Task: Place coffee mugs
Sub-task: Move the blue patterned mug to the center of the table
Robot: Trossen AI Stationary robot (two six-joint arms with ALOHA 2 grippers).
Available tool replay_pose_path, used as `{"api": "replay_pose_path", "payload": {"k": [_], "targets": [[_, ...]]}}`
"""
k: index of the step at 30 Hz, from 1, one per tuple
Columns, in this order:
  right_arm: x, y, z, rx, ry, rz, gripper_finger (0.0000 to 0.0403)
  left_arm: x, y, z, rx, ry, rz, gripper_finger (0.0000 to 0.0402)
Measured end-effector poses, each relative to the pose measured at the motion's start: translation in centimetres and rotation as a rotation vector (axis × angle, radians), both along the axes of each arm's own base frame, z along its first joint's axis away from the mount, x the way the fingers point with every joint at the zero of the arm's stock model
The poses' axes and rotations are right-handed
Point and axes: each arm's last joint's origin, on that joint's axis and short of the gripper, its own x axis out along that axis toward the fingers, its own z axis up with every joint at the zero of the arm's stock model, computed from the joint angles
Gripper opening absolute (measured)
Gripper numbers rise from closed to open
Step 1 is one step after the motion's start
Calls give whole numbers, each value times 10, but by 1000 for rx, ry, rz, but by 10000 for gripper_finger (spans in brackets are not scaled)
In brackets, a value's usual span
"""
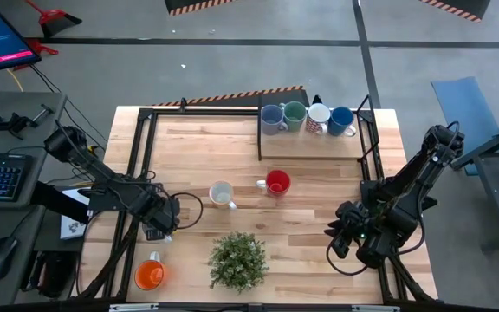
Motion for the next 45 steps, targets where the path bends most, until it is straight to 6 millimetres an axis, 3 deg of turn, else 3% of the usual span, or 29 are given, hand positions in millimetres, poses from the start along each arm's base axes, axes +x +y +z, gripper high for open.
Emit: {"api": "replay_pose_path", "payload": {"k": [2, 6, 13, 17, 24, 32, 38, 45], "targets": [[0, 0, 0, 3, -2, 0, 106, 0, 0, 0, -2, -4, 11, 99], [1, 1, 0, 11, -7, -2, 106, 0, 0, 1, -14, 1, 61, 20], [2, -1, 0, 9, -7, -12, 106, 3, -1, 3, 11, -44, 134, 10], [5, -4, 0, 4, -6, -24, 106, 11, 4, 12, 92, -158, 196, 10], [7, -5, 0, -12, -3, -15, 106, 19, 16, 55, 65, -356, 254, 9], [7, -5, 0, -17, -5, -14, 106, 40, 42, 134, 134, -691, 279, 9], [8, -7, 1, -56, -54, -41, 106, 84, 65, 182, 166, -980, 194, 9], [8, -7, 2, -53, -66, -56, 106, 148, 110, 195, 211, -1020, 113, 9]]}}
